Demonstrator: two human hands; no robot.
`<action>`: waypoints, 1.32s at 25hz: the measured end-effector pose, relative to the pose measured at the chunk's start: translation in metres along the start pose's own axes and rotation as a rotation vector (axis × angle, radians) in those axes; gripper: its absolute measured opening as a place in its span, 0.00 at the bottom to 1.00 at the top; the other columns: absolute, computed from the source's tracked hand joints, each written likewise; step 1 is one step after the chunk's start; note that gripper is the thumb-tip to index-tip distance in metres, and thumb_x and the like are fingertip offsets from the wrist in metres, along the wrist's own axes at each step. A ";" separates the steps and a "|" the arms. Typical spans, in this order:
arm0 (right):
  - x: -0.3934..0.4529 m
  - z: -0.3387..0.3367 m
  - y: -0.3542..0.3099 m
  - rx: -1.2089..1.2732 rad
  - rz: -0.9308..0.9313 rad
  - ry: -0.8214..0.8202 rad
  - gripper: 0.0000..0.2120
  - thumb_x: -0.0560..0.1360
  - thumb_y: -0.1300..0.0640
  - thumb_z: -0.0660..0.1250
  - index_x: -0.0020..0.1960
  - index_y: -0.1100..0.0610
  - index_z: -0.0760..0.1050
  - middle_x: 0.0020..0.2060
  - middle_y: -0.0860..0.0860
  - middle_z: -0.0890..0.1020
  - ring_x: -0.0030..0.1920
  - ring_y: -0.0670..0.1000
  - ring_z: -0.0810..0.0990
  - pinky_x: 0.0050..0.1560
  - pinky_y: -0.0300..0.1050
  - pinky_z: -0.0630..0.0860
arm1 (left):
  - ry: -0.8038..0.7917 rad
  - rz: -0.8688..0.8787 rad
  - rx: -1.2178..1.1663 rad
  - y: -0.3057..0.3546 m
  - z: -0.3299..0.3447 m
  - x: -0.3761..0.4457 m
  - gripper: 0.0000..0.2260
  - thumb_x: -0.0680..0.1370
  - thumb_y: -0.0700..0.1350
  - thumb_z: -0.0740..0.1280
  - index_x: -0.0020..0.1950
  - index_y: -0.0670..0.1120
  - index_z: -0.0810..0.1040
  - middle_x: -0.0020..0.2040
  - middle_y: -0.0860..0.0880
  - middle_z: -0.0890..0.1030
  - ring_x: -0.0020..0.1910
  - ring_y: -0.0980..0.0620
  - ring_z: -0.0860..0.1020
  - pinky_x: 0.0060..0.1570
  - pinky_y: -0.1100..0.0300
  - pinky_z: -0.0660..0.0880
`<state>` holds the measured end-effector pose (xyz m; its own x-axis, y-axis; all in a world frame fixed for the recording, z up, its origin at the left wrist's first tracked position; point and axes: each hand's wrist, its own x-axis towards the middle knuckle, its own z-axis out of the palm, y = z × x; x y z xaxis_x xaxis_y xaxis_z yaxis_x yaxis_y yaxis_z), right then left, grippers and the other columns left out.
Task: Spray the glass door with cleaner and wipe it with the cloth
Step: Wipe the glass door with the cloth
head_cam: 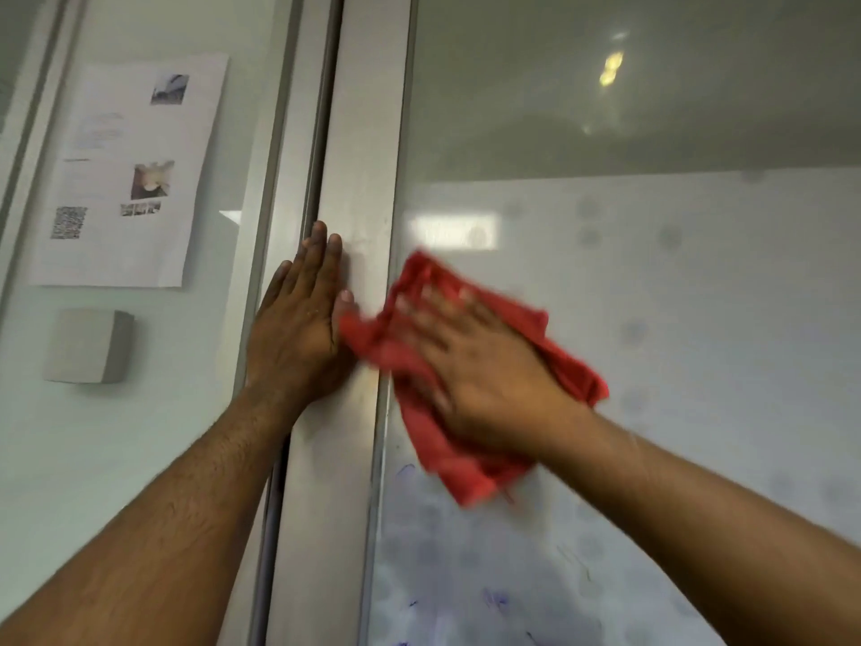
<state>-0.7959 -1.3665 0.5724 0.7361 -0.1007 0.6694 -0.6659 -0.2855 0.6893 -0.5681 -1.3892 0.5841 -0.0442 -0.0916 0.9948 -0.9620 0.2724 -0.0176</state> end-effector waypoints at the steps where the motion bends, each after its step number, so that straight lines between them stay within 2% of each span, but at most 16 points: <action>1: -0.025 -0.002 -0.008 0.017 -0.114 -0.045 0.27 0.79 0.47 0.53 0.76 0.51 0.64 0.76 0.52 0.64 0.77 0.55 0.59 0.77 0.53 0.49 | 0.003 -0.006 -0.034 0.000 -0.001 -0.001 0.28 0.81 0.51 0.46 0.81 0.46 0.48 0.81 0.50 0.47 0.80 0.57 0.48 0.78 0.57 0.48; 3: -0.035 -0.019 0.029 0.012 -0.218 0.014 0.24 0.76 0.50 0.57 0.72 0.52 0.70 0.73 0.52 0.71 0.74 0.55 0.66 0.75 0.52 0.57 | 0.012 0.004 -0.063 0.001 -0.003 -0.003 0.28 0.82 0.51 0.47 0.81 0.46 0.49 0.81 0.51 0.48 0.79 0.58 0.48 0.78 0.57 0.48; 5: -0.001 -0.036 0.079 -0.062 0.015 0.125 0.24 0.77 0.50 0.57 0.73 0.51 0.68 0.73 0.54 0.70 0.75 0.55 0.65 0.75 0.53 0.58 | -0.001 0.015 -0.063 0.000 -0.004 -0.002 0.27 0.82 0.52 0.46 0.81 0.47 0.48 0.81 0.52 0.47 0.80 0.58 0.47 0.78 0.57 0.48; 7: 0.044 -0.045 0.105 -0.129 0.346 0.148 0.29 0.78 0.44 0.50 0.77 0.51 0.61 0.77 0.52 0.62 0.78 0.55 0.57 0.76 0.54 0.52 | -0.013 0.015 -0.062 0.000 -0.003 -0.003 0.27 0.83 0.52 0.47 0.81 0.48 0.47 0.81 0.52 0.46 0.80 0.57 0.47 0.78 0.56 0.48; 9: 0.068 -0.031 0.081 -0.096 0.405 0.160 0.31 0.78 0.42 0.49 0.78 0.52 0.59 0.78 0.51 0.60 0.79 0.55 0.54 0.77 0.54 0.48 | -0.007 0.011 -0.063 0.000 -0.004 -0.002 0.27 0.83 0.52 0.47 0.81 0.47 0.48 0.81 0.52 0.47 0.80 0.57 0.48 0.78 0.56 0.48; 13: 0.003 0.015 -0.021 -0.005 0.123 0.106 0.29 0.78 0.46 0.58 0.77 0.54 0.60 0.76 0.54 0.64 0.78 0.56 0.57 0.78 0.55 0.46 | -0.016 -0.007 -0.044 0.001 -0.003 -0.004 0.28 0.82 0.53 0.45 0.81 0.46 0.48 0.82 0.51 0.48 0.80 0.56 0.49 0.78 0.58 0.46; 15: -0.061 0.028 -0.074 0.037 -0.099 -0.032 0.28 0.77 0.49 0.59 0.75 0.54 0.65 0.75 0.54 0.67 0.76 0.57 0.62 0.77 0.56 0.46 | -0.040 -0.013 0.007 0.003 -0.002 -0.008 0.29 0.82 0.56 0.43 0.81 0.47 0.46 0.82 0.50 0.46 0.80 0.55 0.47 0.77 0.58 0.44; 17: -0.094 0.023 -0.066 0.064 -0.268 -0.123 0.27 0.75 0.51 0.58 0.73 0.54 0.69 0.73 0.53 0.70 0.75 0.57 0.65 0.76 0.57 0.52 | -0.067 -0.010 0.063 0.005 0.001 -0.013 0.30 0.82 0.60 0.43 0.81 0.49 0.44 0.82 0.50 0.43 0.80 0.53 0.45 0.78 0.55 0.44; 18: -0.092 0.018 -0.042 0.042 -0.239 -0.085 0.27 0.75 0.52 0.59 0.73 0.54 0.69 0.73 0.53 0.69 0.75 0.56 0.65 0.75 0.57 0.56 | -0.074 -0.005 0.083 0.008 0.002 -0.016 0.30 0.82 0.61 0.43 0.81 0.50 0.43 0.82 0.49 0.42 0.80 0.52 0.45 0.78 0.54 0.44; 20: -0.061 -0.002 0.010 0.008 0.072 0.044 0.27 0.77 0.49 0.58 0.75 0.53 0.66 0.75 0.53 0.67 0.76 0.56 0.64 0.74 0.57 0.60 | -0.073 -0.006 0.107 0.013 0.005 -0.021 0.30 0.81 0.63 0.42 0.81 0.53 0.43 0.82 0.49 0.42 0.80 0.52 0.45 0.78 0.53 0.43; 22: -0.023 -0.017 0.033 -0.055 0.423 0.193 0.27 0.79 0.45 0.55 0.76 0.52 0.63 0.76 0.52 0.64 0.77 0.55 0.60 0.76 0.56 0.55 | -0.071 -0.006 0.100 0.015 0.006 -0.022 0.30 0.81 0.63 0.41 0.81 0.54 0.43 0.82 0.48 0.42 0.80 0.52 0.44 0.78 0.53 0.43; 24: -0.009 -0.005 0.006 -0.016 0.519 0.215 0.28 0.80 0.44 0.54 0.77 0.53 0.61 0.77 0.52 0.62 0.78 0.55 0.57 0.78 0.55 0.49 | -0.065 -0.009 0.057 0.015 0.004 -0.022 0.29 0.81 0.62 0.41 0.81 0.54 0.44 0.82 0.48 0.43 0.80 0.52 0.45 0.78 0.54 0.43; 28: -0.073 0.039 -0.102 0.073 0.072 0.008 0.29 0.76 0.48 0.61 0.75 0.55 0.65 0.76 0.54 0.65 0.77 0.57 0.61 0.77 0.54 0.41 | -0.095 -0.016 0.011 0.011 -0.001 -0.029 0.29 0.82 0.61 0.42 0.81 0.53 0.44 0.82 0.49 0.43 0.80 0.53 0.45 0.78 0.53 0.44; 30: -0.114 0.033 -0.113 0.080 -0.137 -0.133 0.28 0.73 0.49 0.61 0.73 0.53 0.69 0.74 0.53 0.69 0.75 0.56 0.64 0.78 0.53 0.41 | -0.163 -0.016 0.073 0.016 -0.002 -0.038 0.30 0.81 0.63 0.40 0.81 0.54 0.42 0.82 0.49 0.41 0.80 0.52 0.43 0.78 0.53 0.42; 31: -0.124 0.028 -0.094 0.089 -0.175 -0.113 0.28 0.72 0.51 0.61 0.72 0.52 0.70 0.73 0.52 0.70 0.75 0.55 0.65 0.78 0.52 0.42 | -0.175 -0.021 0.095 0.019 -0.001 -0.043 0.31 0.80 0.64 0.40 0.81 0.54 0.42 0.82 0.49 0.41 0.80 0.52 0.42 0.78 0.52 0.41; 33: -0.118 0.008 -0.032 0.072 0.034 0.024 0.28 0.72 0.53 0.60 0.72 0.50 0.70 0.74 0.52 0.68 0.76 0.54 0.62 0.77 0.50 0.48 | -0.174 -0.019 0.126 0.024 0.002 -0.051 0.31 0.80 0.65 0.40 0.81 0.54 0.42 0.82 0.49 0.40 0.80 0.52 0.41 0.78 0.51 0.42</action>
<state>-0.8604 -1.3534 0.4696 0.7092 -0.0890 0.6994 -0.6797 -0.3501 0.6446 -0.5895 -1.3798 0.5332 -0.0614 -0.2620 0.9631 -0.9887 0.1485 -0.0226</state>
